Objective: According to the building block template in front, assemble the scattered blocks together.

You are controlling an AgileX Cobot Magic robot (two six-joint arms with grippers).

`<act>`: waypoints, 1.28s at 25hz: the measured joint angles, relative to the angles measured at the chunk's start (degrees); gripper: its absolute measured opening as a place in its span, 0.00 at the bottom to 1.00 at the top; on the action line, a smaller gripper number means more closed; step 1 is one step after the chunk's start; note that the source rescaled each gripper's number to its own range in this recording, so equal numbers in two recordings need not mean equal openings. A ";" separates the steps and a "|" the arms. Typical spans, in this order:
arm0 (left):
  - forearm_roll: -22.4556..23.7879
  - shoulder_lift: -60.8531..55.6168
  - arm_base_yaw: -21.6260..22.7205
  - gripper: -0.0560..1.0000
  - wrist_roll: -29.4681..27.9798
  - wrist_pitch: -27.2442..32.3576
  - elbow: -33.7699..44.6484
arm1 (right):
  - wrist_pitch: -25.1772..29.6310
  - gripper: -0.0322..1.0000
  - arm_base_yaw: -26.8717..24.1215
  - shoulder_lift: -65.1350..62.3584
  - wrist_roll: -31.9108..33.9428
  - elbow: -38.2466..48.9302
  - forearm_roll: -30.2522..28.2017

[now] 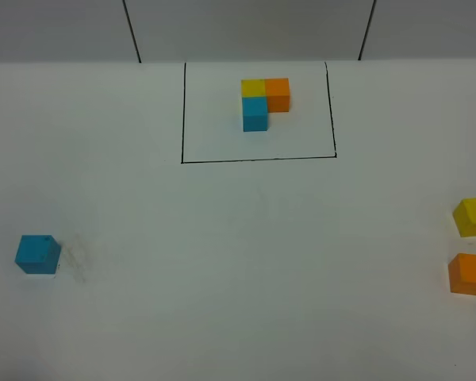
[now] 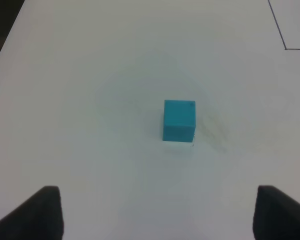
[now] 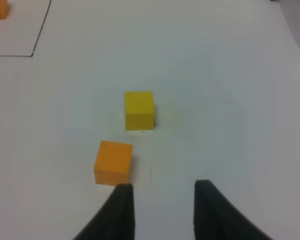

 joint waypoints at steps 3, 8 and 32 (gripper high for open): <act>0.00 0.00 0.00 0.66 0.00 0.00 0.00 | 0.00 0.03 0.00 0.00 0.00 0.00 0.00; 0.00 0.00 0.00 0.66 0.00 0.00 0.00 | 0.00 0.03 0.00 0.00 0.00 0.00 0.00; -0.05 23.06 0.00 0.67 -2.29 -1.43 -8.05 | 0.00 0.03 0.00 0.00 0.00 0.00 0.00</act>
